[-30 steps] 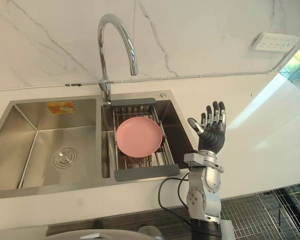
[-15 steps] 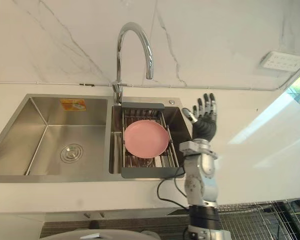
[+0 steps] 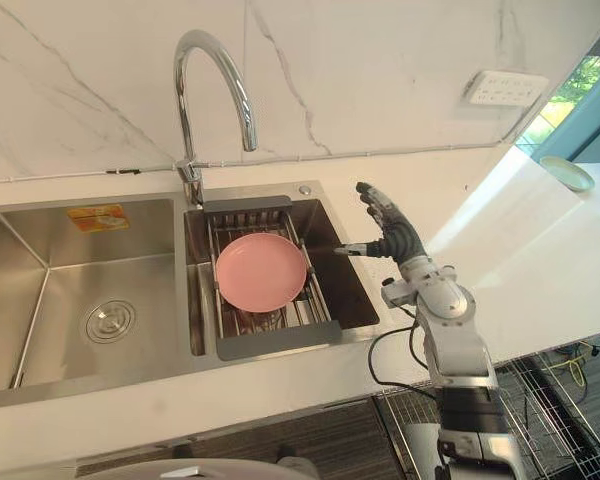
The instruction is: Walk over to the sink, pick up the cup, carry it to the dishwasher, place the cup inside the dishwasher, then close the dishwasher door
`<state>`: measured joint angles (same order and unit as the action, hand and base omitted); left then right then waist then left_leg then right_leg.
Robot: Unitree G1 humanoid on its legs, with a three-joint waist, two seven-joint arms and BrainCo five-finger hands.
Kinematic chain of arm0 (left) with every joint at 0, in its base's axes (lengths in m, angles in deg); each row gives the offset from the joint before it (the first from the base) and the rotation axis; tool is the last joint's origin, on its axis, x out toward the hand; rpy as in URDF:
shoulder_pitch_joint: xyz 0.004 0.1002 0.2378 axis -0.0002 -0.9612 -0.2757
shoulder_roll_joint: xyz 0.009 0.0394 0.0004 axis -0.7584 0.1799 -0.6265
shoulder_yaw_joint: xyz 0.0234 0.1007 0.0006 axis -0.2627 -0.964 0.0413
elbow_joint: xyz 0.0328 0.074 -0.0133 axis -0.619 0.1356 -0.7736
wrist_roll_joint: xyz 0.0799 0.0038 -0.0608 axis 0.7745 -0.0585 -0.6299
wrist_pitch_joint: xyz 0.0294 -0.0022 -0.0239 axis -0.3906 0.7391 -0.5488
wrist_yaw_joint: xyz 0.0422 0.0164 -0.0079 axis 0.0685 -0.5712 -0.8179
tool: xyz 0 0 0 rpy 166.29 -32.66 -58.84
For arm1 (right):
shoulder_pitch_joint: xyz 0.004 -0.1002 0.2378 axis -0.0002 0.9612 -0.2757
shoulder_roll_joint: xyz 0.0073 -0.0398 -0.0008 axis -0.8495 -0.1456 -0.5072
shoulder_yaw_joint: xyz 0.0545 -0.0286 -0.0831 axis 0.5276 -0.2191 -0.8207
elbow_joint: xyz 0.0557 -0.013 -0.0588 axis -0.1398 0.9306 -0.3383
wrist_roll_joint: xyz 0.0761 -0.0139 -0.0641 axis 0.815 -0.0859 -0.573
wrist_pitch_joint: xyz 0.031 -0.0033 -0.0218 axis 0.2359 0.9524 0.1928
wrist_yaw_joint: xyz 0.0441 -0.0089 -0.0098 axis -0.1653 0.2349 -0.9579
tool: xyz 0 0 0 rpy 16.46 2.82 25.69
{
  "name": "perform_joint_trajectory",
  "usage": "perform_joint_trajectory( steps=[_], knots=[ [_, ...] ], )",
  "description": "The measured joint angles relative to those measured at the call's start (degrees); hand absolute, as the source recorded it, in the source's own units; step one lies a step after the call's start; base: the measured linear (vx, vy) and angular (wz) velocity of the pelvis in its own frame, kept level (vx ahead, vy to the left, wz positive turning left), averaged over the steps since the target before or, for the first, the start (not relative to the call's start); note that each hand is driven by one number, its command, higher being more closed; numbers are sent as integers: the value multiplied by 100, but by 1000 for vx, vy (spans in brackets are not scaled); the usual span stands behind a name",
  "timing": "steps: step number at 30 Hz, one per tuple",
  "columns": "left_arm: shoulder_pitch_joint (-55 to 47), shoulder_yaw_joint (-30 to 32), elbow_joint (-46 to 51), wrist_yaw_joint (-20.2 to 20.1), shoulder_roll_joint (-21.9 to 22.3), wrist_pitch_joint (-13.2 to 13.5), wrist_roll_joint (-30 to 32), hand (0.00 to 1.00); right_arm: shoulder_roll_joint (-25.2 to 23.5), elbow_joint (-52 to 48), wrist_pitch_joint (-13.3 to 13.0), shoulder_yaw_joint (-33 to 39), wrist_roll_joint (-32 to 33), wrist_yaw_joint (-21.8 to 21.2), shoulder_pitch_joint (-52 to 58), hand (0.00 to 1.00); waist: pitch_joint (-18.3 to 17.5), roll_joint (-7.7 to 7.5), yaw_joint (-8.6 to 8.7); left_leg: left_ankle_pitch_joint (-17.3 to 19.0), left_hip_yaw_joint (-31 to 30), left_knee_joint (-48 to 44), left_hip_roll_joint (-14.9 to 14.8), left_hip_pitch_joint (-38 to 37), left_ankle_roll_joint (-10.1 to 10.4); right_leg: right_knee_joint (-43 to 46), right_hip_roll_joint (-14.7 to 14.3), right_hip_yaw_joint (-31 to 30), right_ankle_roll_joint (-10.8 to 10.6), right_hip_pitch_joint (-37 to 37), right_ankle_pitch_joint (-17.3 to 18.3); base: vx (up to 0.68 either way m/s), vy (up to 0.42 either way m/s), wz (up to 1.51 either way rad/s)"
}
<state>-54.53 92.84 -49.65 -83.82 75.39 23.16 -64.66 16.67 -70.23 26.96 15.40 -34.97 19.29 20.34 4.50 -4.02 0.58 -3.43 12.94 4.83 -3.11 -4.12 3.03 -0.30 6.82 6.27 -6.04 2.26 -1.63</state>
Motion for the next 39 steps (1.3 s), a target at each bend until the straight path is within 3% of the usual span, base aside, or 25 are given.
perform_joint_trajectory(
  steps=[7,9,17,25,32,39],
  knots=[
    [193,-270,0,1,-110,-1,-46,0,48,335,-552,-736,-1138,-243,-127,0,16,-56,8,-13,-35,4,5,-20,-15,-25,0,53,0,32,-36,-23,3,2],
    [214,-380,-2,9,-148,-6,-40,0,22,686,-881,-1015,-1734,-182,-128,0,26,-73,-30,-32,-97,8,23,-19,-27,-43,29,130,60,57,22,-76,16,14],
    [270,-413,-1,143,-198,-233,-19,0,-215,1165,-1384,-1378,-2944,212,-125,0,70,-122,-89,-65,-426,10,112,82,-32,-37,134,524,2,175,90,-33,13,23],
    [306,-413,-1,239,-230,-377,15,0,-452,1392,-1408,-1764,-3963,919,-126,0,101,-161,-119,-70,-438,9,159,97,-74,-15,177,536,-53,175,32,27,7,1],
    [327,-412,30,240,-226,-370,18,0,-593,1385,-1527,-2127,-4406,877,-126,0,182,-162,-151,-62,-432,10,156,44,-74,-15,172,536,-54,221,38,-5,0,0],
    [359,-388,41,279,-238,-475,28,0,-636,1329,-1550,-2190,-4321,622,-125,0,284,-176,-138,-28,-388,11,154,-4,-39,1,180,535,-11,262,98,-36,5,0]
  ],
)
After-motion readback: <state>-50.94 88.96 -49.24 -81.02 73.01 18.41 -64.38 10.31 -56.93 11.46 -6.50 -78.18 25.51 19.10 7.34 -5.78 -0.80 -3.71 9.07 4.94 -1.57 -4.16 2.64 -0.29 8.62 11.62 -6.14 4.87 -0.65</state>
